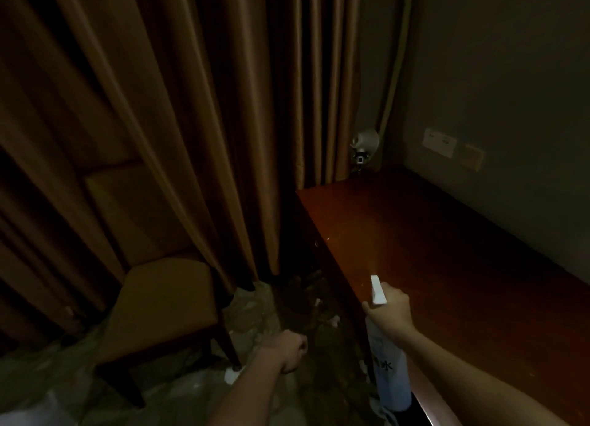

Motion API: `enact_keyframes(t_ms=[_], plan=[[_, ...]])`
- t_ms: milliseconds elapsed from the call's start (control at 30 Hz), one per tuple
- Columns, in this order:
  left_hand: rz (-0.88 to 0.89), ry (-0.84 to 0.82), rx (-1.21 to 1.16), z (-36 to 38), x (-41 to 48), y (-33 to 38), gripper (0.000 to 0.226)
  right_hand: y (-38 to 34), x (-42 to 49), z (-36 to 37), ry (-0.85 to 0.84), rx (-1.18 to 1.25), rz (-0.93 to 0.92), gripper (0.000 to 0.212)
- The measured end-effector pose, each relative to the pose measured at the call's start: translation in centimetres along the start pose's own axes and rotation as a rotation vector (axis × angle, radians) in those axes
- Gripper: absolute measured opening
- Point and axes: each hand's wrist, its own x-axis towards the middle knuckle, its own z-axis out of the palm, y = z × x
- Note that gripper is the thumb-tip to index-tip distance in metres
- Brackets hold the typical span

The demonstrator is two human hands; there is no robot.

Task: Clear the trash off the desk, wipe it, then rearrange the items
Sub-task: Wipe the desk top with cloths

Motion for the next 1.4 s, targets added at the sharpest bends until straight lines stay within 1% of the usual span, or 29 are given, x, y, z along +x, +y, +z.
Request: enact_keyframes(t_ms=[67,167,200,267,400,500,733,867,967,1167,1400], plan=[[-0.025,0.001,0.002,-0.3,0.7,-0.2,0.03,0.4,1.0,0.0,-0.043,0.015,0.01,0.021],[-0.056,0.002,0.01,-0.9,1.9,-0.3,0.03,1.6,1.7,-0.2,-0.133,0.115,0.045,0.022],[-0.058,0.0,0.012,-1.2,2.4,-0.2,0.03,2.2,1.9,-0.3,-0.137,0.154,0.061,0.023],[-0.054,-0.004,0.015,-1.5,3.2,0.4,0.029,3.3,2.3,-0.6,-0.078,0.228,0.11,0.024],[-0.028,-0.035,0.029,-1.7,4.4,1.5,0.029,4.0,3.5,-2.3,0.155,0.323,0.229,0.022],[-0.015,-0.053,0.048,-1.9,5.2,2.2,0.029,3.8,4.4,-3.7,0.24,0.329,0.25,0.023],[0.028,-0.053,0.096,-3.5,6.1,2.9,0.028,3.6,4.9,-3.3,0.269,0.245,0.239,0.017],[0.044,-0.036,0.138,-4.4,6.0,2.9,0.031,3.3,4.2,-3.3,0.221,0.276,0.212,0.021],[0.078,-0.05,0.156,-4.6,5.9,2.6,0.033,2.8,3.0,-3.0,0.21,0.256,0.195,0.019],[0.165,-0.079,0.245,-4.9,4.4,1.6,0.037,1.8,-0.8,-1.5,0.276,0.23,0.199,0.017],[0.244,-0.028,0.302,-5.5,0.1,-0.1,0.034,-0.1,-6.6,0.4,0.378,0.187,0.233,0.018]])
